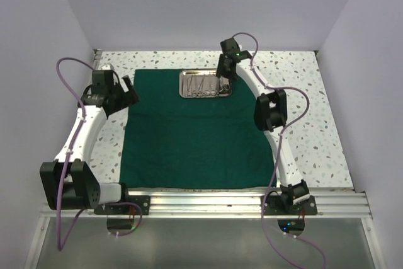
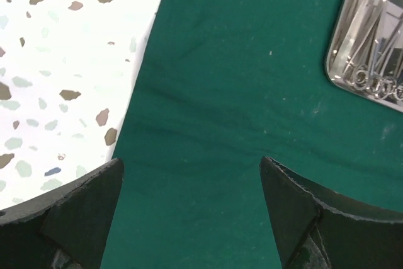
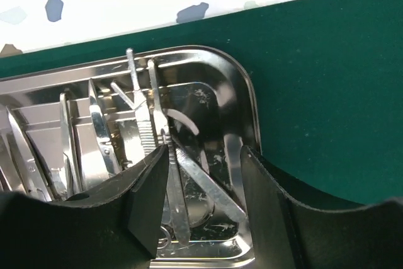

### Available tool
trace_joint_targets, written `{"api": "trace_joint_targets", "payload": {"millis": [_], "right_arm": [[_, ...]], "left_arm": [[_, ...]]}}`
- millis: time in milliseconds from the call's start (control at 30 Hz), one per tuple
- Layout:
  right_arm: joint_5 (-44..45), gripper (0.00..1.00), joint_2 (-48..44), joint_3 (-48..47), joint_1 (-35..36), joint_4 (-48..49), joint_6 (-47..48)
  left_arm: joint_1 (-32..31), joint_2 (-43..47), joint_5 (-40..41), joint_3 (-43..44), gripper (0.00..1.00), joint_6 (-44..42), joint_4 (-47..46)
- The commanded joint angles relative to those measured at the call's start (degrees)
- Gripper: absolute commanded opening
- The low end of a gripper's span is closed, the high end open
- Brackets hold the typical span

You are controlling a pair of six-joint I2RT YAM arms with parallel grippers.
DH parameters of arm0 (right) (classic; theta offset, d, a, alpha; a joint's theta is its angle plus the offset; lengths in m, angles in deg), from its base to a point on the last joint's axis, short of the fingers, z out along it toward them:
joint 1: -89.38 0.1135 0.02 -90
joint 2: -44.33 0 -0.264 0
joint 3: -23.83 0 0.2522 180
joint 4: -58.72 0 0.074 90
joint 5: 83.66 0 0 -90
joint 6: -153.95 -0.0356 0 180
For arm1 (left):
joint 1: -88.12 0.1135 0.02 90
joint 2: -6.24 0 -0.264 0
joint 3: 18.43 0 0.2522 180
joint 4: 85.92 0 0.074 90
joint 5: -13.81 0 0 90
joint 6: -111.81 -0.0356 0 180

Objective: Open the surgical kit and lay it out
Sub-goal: Pick up the medical item from the container.

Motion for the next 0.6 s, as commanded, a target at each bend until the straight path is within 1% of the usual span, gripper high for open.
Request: {"api": "trace_joint_targets", "payload": {"millis": [0, 300, 400, 433, 500, 533, 567], "right_arm": [[3.15, 0.53, 0.82, -2.85, 2.42, 0.62, 2.29], [4.12, 0.52, 2.31, -3.12, 4.98, -0.26, 3.44], [5.09, 0.49, 1.96, -1.36, 5.15, -0.61, 4.32], [5.7, 0.47, 1.96, -1.01, 5.15, -0.79, 4.58], [6.32, 0.36, 2.05, -0.39, 5.15, -1.49, 5.11], [6.41, 0.27, 1.96, 0.05, 5.15, -1.75, 5.28], [6.58, 0.22, 1.96, 0.31, 5.15, -1.84, 5.46]], "left_arm": [[-0.02, 2.29, 1.66, -1.68, 0.93, -0.64, 0.82], [-0.11, 4.05, 2.82, -2.83, 0.93, -1.16, 1.79], [-0.02, 4.05, 2.82, -2.74, 0.93, -1.52, 1.88], [-0.02, 4.05, 2.91, -2.74, 0.93, -1.69, 1.88], [-0.02, 4.05, 2.91, -2.83, 0.93, -1.87, 1.7], [-0.02, 3.88, 2.91, -2.91, 0.93, -1.96, 1.61], [-0.11, 3.79, 2.91, -3.0, 0.93, -2.04, 1.53]]}}
